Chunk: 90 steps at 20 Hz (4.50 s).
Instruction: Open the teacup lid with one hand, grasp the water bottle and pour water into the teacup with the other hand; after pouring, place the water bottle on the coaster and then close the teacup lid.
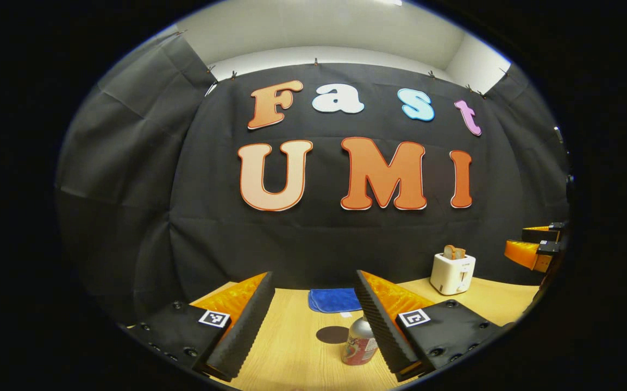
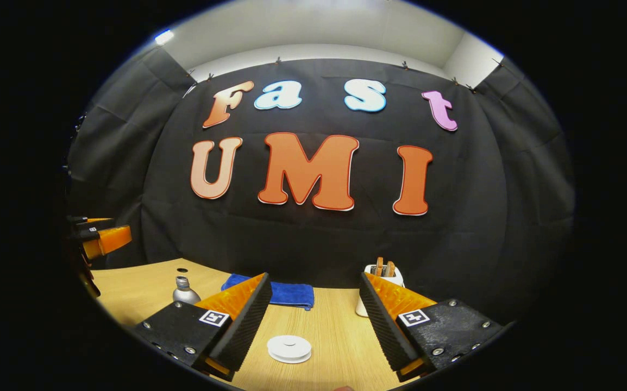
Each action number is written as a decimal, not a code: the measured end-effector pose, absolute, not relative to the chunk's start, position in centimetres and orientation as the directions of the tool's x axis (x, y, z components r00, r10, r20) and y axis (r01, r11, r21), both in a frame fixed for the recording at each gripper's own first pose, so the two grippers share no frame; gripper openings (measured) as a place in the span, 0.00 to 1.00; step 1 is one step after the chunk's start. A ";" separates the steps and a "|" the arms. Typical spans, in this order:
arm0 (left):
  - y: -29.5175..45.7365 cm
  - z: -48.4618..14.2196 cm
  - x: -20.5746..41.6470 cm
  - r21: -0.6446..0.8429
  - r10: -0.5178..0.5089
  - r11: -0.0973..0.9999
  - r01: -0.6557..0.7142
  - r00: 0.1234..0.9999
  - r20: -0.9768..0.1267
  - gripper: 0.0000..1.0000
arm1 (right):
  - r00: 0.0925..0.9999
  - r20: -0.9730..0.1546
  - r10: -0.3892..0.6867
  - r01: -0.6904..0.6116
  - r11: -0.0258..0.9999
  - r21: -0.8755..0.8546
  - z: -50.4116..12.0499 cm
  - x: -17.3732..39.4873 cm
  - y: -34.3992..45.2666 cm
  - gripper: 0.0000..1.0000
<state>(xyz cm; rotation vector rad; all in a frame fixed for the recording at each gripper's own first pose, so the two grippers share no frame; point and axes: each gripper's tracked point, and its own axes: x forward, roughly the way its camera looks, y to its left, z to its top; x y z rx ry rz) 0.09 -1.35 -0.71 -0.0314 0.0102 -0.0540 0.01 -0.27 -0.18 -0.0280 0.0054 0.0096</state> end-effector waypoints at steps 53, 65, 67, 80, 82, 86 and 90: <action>-5.0 -8.2 0.0 0.045 -0.141 0.988 0.150 0.978 -0.156 0.96 | 0.875 -0.430 0.224 -0.207 0.975 0.087 -21.1 7.4 5.2 0.22; -9.5 -13.4 -0.3 0.069 -0.213 0.969 0.236 0.945 -0.248 0.96 | 0.923 -0.339 0.182 -0.136 0.979 0.154 -16.4 6.6 2.3 0.22; -9.1 -14.9 0.2 0.086 -0.186 0.972 0.219 0.940 -0.287 0.97 | 0.930 -0.325 0.169 -0.122 0.980 0.160 -15.7 6.4 1.5 0.22; -10.0 -23.8 2.9 0.043 -0.170 0.974 0.222 0.843 -0.510 0.98 | 0.944 -0.302 0.132 -0.078 0.980 0.185 -14.1 4.9 -1.4 0.21; -10.3 -23.9 3.6 0.060 -0.164 0.973 0.224 0.849 -0.501 0.97 | 0.945 -0.301 0.126 -0.073 0.981 0.182 -14.1 4.7 -1.8 0.22; -10.6 -24.1 4.0 0.085 -0.148 0.972 0.217 0.856 -0.495 0.89 | 0.949 -0.296 0.111 -0.055 0.980 0.193 -14.2 4.4 -2.7 0.22; -9.9 -23.9 4.5 0.101 -0.134 0.973 0.207 0.865 -0.484 0.87 | 0.951 -0.294 0.098 -0.039 0.979 0.201 -14.0 4.3 -3.5 0.22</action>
